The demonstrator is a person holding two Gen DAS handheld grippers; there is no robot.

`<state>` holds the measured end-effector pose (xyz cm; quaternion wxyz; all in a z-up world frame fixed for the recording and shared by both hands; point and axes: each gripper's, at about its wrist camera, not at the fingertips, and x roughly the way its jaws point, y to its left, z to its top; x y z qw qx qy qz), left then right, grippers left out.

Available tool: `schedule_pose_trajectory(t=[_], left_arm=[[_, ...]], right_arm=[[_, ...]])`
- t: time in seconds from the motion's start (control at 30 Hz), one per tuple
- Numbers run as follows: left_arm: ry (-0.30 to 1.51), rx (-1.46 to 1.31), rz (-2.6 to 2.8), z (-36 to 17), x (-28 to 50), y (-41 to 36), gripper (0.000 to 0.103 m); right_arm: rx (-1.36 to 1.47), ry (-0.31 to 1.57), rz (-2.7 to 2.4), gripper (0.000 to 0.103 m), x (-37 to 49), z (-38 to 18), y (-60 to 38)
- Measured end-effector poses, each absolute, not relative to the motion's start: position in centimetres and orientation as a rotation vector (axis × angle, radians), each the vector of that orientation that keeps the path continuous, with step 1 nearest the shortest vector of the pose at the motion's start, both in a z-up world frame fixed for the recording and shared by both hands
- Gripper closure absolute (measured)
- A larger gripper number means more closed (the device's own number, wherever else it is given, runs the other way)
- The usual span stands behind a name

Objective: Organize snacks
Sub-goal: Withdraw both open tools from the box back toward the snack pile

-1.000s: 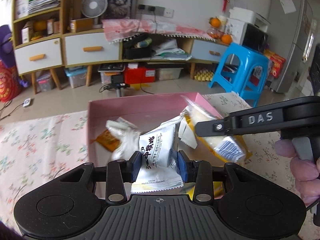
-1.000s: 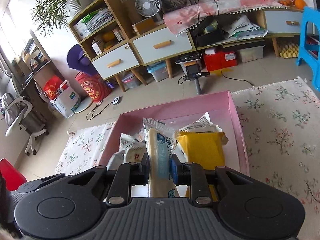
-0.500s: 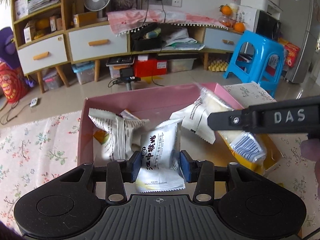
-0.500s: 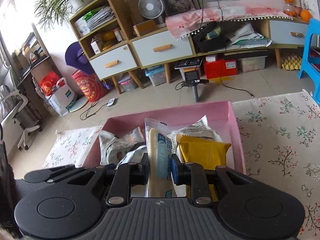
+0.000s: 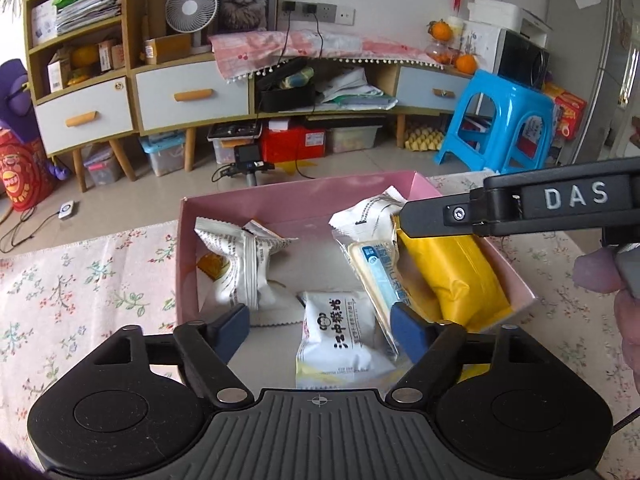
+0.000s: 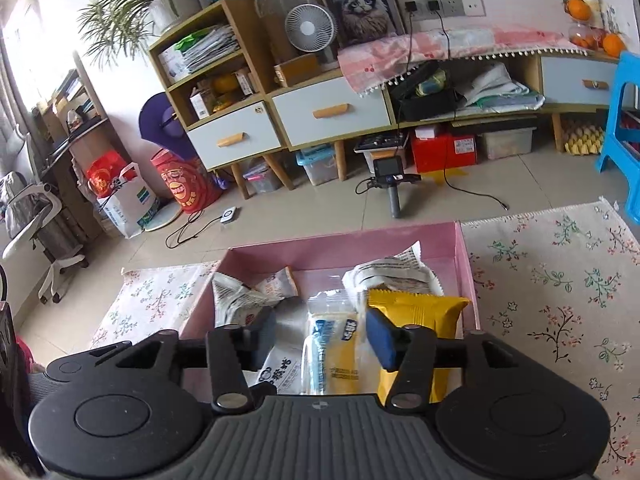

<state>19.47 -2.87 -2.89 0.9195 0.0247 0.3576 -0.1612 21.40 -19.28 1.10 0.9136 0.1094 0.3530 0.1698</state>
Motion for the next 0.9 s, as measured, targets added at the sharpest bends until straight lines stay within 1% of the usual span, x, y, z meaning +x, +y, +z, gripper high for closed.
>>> schedule_pose_trajectory(t=[0.1, 0.17, 0.23, 0.3, 0.37, 0.47, 0.6, 0.63, 0.67, 0.9], left_arm=[[0.733, 0.045, -0.329, -2.5, 18.7, -2.4, 0.02], [0.733, 0.036, -0.326, -2.3, 18.1, -2.0, 0.018], [0.734, 0.018, -0.324, -2.1, 17.4, -1.5, 0.014], [0.737, 0.002, -0.325, -1.8, 16.7, -1.0, 0.013], [0.74, -0.003, -0.328, -1.5, 16.0, -0.6, 0.012], [0.732, 0.007, -0.326, -1.1, 14.7, -0.3, 0.009], [0.729, 0.003, -0.328, -0.5, 13.0, 0.4, 0.006], [0.73, -0.001, -0.327, -0.4, 12.6, 0.5, 0.004], [0.731, -0.002, -0.324, -0.3, 12.2, 0.7, 0.004], [0.729, 0.012, -0.318, -0.2, 9.5, 1.6, 0.003]], right_arm=[[0.198, 0.719, 0.356, 0.048, 20.4, 1.7, -19.0], [0.185, 0.713, 0.356, 0.037, 19.6, 2.2, -18.9], [0.178, 0.703, 0.353, 0.031, 18.7, 2.8, -18.8], [0.173, 0.689, 0.355, 0.028, 17.8, 3.4, -18.8], [0.173, 0.674, 0.349, 0.023, 17.0, 4.0, -18.7], [0.182, 0.665, 0.339, 0.02, 16.2, 4.7, -18.5], [0.165, 0.659, 0.337, 0.019, 14.9, 5.4, -18.0], [0.151, 0.653, 0.328, 0.017, 14.5, 5.6, -17.9], [0.131, 0.646, 0.316, 0.015, 14.1, 5.8, -17.7], [0.043, 0.61, 0.317, 0.013, 11.3, 6.0, -16.3]])
